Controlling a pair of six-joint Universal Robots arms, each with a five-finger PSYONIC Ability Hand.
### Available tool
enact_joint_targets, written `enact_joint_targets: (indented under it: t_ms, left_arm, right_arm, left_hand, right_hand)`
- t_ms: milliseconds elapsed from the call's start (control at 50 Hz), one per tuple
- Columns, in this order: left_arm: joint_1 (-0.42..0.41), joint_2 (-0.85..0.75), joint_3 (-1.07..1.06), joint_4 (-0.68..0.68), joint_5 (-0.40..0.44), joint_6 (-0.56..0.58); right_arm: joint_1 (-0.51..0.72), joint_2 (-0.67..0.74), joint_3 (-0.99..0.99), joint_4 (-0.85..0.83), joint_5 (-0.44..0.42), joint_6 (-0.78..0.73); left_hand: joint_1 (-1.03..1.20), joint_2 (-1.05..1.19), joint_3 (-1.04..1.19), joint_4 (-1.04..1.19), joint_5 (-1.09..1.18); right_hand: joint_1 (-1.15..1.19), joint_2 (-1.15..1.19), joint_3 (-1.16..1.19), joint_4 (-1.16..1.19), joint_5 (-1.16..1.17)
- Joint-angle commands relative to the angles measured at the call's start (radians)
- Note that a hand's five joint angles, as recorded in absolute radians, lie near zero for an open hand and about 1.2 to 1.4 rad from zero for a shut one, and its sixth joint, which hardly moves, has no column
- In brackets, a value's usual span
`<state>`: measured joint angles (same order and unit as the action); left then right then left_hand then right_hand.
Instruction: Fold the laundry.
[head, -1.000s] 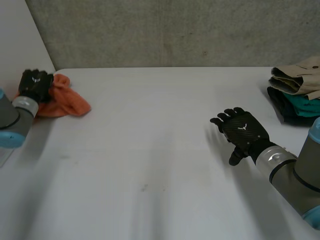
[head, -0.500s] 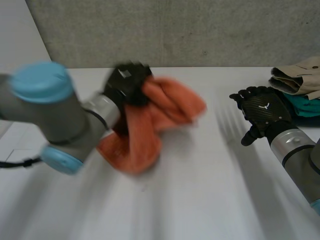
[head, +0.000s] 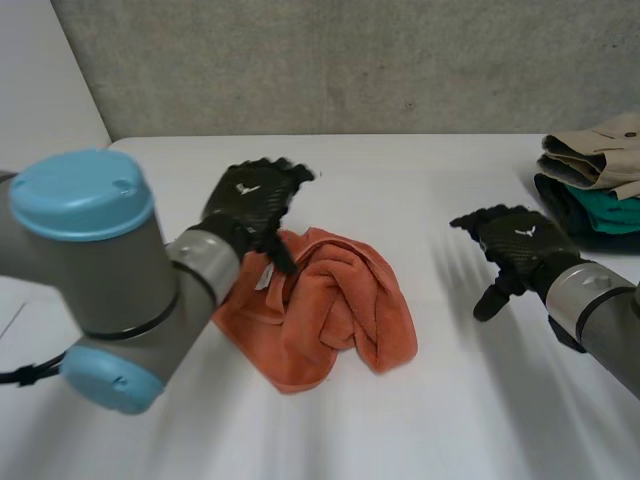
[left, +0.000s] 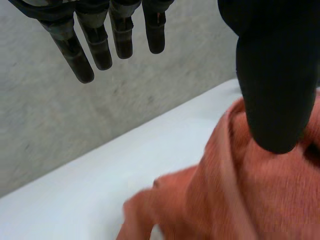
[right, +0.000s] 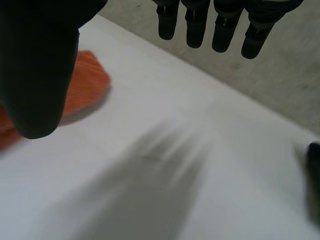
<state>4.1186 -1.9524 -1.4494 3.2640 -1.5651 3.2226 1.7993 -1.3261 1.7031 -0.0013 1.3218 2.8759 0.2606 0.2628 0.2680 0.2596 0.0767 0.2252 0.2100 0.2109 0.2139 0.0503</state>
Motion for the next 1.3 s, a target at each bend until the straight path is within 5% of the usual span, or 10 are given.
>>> enact_joint_targets:
  t_ms: [20, 360, 420, 520, 560, 620, 720, 860, 1040, 1300]
  left_arm:
    - [0.048, 0.015, -0.103, 0.005, -0.001, -0.015]
    - [0.065, -0.180, 0.049, -0.018, 0.166, -0.259]
    - [0.071, -0.206, 0.092, -0.029, 0.168, -0.265]
    - [0.084, -0.246, 0.150, -0.024, 0.111, -0.247]
    - [0.091, -0.247, 0.161, -0.027, 0.079, -0.239]
    - [0.106, -0.240, 0.176, -0.036, 0.034, -0.212]
    - [0.114, -0.165, 0.172, -0.076, 0.023, -0.113]
    - [0.123, 0.041, 0.141, -0.101, 0.045, 0.002]
    - [0.127, 0.159, 0.130, -0.101, 0.109, 0.069]
    - [0.173, -0.103, 0.156, 0.051, 0.105, 0.362]
  right_arm:
    - [0.000, 0.043, -0.056, 0.136, -0.090, 0.204]
    - [0.101, 0.251, -0.126, 0.113, -0.110, 0.447]
    - [0.123, 0.280, -0.131, 0.087, -0.102, 0.470]
    - [0.150, 0.306, -0.141, 0.027, -0.076, 0.502]
    - [0.156, 0.309, -0.146, -0.012, -0.049, 0.502]
    - [0.153, 0.298, -0.151, -0.060, -0.003, 0.490]
    - [0.146, 0.196, -0.184, -0.164, 0.083, 0.366]
    - [0.152, -0.004, -0.230, -0.172, 0.083, -0.001]
    - [0.161, -0.073, -0.322, -0.120, 0.093, -0.214]
    - [0.166, 0.200, -0.513, 0.096, 0.088, -0.282]
  left_hand:
    - [0.014, 0.012, 0.007, 0.016, 0.024]
    - [0.293, 0.291, 0.286, 0.294, 0.303]
    - [0.527, 0.525, 0.520, 0.528, 0.537]
    - [1.134, 1.132, 1.127, 1.135, 1.143]
    - [1.136, 1.133, 1.128, 1.137, 1.145]
    - [1.136, 1.133, 1.128, 1.137, 1.145]
    - [1.136, 1.133, 1.128, 1.137, 1.145]
    - [1.136, 1.133, 1.128, 1.137, 1.145]
    - [1.136, 1.133, 1.128, 1.137, 1.145]
    - [1.136, 1.133, 1.128, 1.137, 1.145]
  right_hand:
    - [-0.051, -0.036, -0.036, -0.039, -0.050]
    - [0.147, 0.162, 0.162, 0.159, 0.148]
    - [0.229, 0.245, 0.244, 0.241, 0.230]
    - [0.628, 0.643, 0.642, 0.639, 0.628]
    - [1.167, 1.182, 1.181, 1.178, 1.168]
    - [1.171, 1.186, 1.185, 1.182, 1.171]
    - [1.171, 1.186, 1.185, 1.182, 1.171]
    - [1.171, 1.186, 1.185, 1.182, 1.171]
    - [1.171, 1.186, 1.185, 1.182, 1.171]
    - [1.171, 1.186, 1.185, 1.182, 1.171]
